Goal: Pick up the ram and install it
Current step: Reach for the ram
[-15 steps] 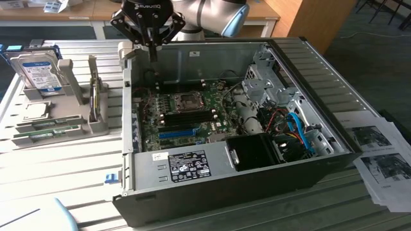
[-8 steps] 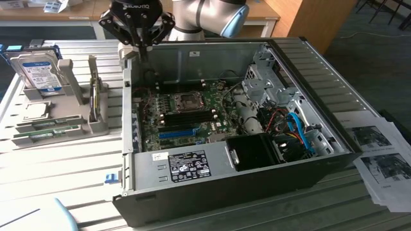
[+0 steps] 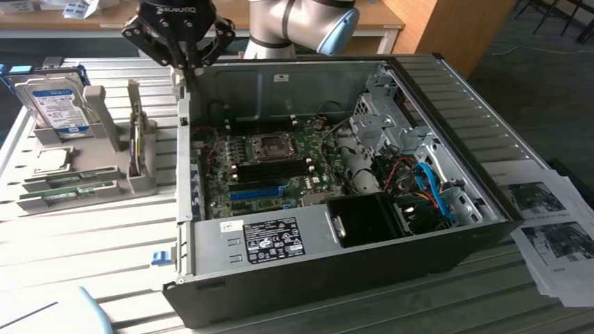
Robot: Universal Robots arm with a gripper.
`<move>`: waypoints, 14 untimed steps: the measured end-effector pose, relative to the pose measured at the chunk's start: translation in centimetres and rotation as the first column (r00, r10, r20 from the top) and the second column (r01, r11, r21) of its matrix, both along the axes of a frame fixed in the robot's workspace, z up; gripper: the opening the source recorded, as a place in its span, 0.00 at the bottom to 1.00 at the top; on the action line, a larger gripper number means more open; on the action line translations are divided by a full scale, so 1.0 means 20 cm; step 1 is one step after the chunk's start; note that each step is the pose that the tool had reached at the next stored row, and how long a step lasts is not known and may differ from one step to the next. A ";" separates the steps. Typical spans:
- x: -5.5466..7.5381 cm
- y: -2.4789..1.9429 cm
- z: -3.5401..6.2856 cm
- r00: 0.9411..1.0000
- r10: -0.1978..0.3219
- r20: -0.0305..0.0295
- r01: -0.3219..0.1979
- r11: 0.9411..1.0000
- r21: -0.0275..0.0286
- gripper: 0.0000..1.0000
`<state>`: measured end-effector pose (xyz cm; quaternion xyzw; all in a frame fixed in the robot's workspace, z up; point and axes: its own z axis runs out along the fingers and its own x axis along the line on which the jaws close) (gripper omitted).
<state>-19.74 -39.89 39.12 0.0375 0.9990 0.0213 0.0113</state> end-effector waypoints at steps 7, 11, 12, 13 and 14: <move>-0.10 0.000 -0.005 1.000 0.000 -0.001 0.000 1.000 -0.001 0.09; -0.16 0.000 -0.008 1.000 0.000 -0.002 0.000 1.000 -0.002 0.09; -0.17 0.000 -0.008 1.000 0.000 -0.002 0.000 1.000 -0.002 0.09; -0.18 0.000 -0.009 1.000 0.000 -0.003 0.000 1.000 -0.002 0.09; -0.20 0.000 -0.010 1.000 0.000 -0.003 0.000 1.000 -0.002 0.09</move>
